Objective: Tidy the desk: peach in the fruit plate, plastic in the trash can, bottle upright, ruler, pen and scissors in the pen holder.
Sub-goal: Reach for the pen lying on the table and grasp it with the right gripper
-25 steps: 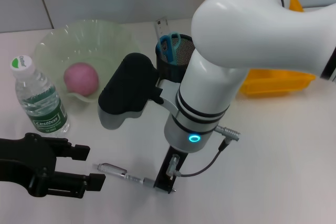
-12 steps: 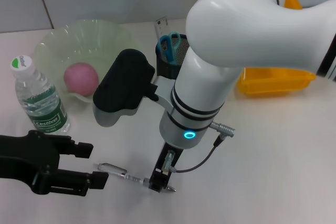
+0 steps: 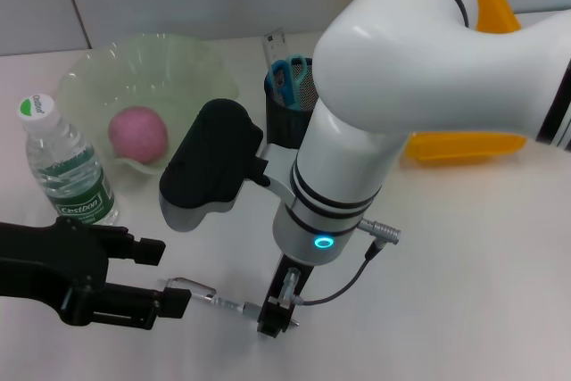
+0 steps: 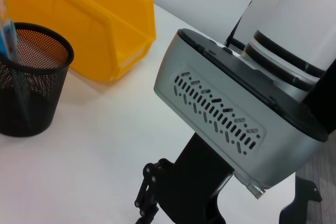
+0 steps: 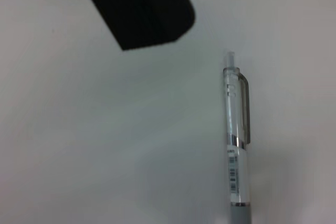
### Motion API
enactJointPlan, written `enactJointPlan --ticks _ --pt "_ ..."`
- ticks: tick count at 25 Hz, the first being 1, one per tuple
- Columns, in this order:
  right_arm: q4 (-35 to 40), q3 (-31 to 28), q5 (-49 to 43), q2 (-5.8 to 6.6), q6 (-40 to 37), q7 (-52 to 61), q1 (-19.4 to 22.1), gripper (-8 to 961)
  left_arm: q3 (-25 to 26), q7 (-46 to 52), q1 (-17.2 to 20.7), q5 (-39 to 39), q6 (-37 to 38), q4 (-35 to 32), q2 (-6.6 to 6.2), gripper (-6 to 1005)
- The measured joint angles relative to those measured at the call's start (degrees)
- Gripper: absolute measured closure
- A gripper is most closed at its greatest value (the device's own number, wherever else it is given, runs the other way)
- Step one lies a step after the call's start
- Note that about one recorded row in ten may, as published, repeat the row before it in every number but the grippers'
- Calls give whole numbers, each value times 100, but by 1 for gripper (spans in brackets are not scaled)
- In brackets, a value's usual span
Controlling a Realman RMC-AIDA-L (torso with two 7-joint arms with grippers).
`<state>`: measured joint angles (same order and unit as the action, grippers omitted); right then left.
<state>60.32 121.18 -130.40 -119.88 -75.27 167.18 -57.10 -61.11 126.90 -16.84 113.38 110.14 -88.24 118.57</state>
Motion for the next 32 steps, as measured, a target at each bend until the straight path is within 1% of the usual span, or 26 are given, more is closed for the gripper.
enactJointPlan --ticks 28,32 --pt "-92 19 6 0 59 34 -18 567 -68 -34 -219 0 -28 203 -10 213" --pt "-137 19 6 0 36 34 -24 624 -68 -34 -245 0 -28 203 -10 213"
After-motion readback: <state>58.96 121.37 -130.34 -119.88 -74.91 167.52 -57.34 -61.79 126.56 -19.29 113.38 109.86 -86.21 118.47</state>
